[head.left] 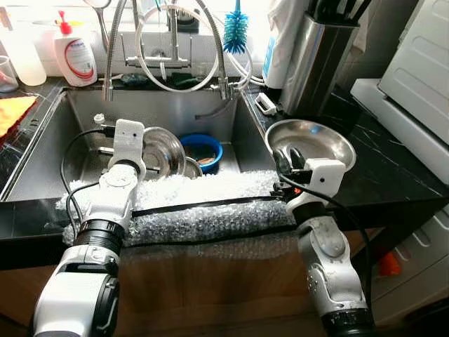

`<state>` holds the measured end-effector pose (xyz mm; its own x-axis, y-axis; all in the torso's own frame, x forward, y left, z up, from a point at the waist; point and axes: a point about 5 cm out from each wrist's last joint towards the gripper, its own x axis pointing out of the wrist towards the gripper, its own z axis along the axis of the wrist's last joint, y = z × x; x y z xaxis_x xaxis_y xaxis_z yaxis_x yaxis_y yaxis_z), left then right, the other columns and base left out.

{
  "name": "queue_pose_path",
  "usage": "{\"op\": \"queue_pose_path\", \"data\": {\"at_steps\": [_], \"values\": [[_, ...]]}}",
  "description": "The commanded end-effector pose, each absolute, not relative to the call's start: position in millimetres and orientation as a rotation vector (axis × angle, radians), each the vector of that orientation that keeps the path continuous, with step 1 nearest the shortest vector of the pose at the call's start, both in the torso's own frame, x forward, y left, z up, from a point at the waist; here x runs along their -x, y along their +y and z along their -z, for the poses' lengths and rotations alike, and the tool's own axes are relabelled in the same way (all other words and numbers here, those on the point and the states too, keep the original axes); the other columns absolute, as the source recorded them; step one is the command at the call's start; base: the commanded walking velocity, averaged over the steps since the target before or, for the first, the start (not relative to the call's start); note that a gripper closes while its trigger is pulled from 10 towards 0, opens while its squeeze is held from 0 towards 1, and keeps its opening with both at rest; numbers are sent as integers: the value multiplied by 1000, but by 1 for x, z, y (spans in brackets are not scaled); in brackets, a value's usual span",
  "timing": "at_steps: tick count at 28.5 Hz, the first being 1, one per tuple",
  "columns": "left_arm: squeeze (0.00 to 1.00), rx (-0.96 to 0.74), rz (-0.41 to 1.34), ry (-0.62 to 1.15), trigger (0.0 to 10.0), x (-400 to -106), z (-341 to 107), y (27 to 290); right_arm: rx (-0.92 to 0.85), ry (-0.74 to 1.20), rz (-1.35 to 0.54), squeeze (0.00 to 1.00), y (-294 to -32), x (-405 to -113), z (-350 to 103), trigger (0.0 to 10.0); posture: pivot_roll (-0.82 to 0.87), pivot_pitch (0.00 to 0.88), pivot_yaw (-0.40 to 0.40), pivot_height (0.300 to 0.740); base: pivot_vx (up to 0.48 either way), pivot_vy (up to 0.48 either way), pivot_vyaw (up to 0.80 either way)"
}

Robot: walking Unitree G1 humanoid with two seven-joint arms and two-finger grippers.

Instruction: Kitchen organization

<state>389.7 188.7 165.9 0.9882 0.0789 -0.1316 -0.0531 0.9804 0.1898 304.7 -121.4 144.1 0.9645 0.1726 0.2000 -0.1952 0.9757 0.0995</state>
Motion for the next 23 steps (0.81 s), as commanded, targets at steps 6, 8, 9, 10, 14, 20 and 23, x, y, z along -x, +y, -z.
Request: {"op": "queue_pose_path", "data": {"at_steps": [6, 8, 9, 10, 14, 20, 23], "values": [[1000, -154, -11, 251, 10000, -387, -149, 180, -121, -181, -190, 0, -121, -306, -143, 10000, 8, 0, -78, 740, 0, 0, 0], [1000, -151, -8, 256, 10000, -387, -148, 179, -123, -178, -194, 0, -121, -306, -142, 10000, 8, 0, -79, 740, 0, 0, 0], [1000, -148, -7, 257, 10000, -386, -148, 178, -123, -176, -195, 0, -120, -306, -142, 10000, 8, 0, -79, 740, 0, 0, 0], [1000, -144, -4, 260, 10000, -386, -147, 178, -124, -175, -196, 0, -120, -306, -142, 10000, 8, 0, -79, 740, 0, 0, 0], [1000, -138, 2, 267, 10000, -386, -147, 178, -124, -169, -200, 0, -119, -307, -142, 10000, 8, 0, -80, 740, 0, 0, 0], [1000, -19, 20, 300, 10000, -385, -142, 176, -128, -156, -205, 0, -118, -307, -140, 10000, 8, 0, -80, 740, 0, 0, 0], [1000, 24, 16, 303, 10000, -385, -142, 177, -134, -151, -206, 0, -118, -307, -140, 10000, 9, 0, -81, 740, 0, 0, 0]]}}
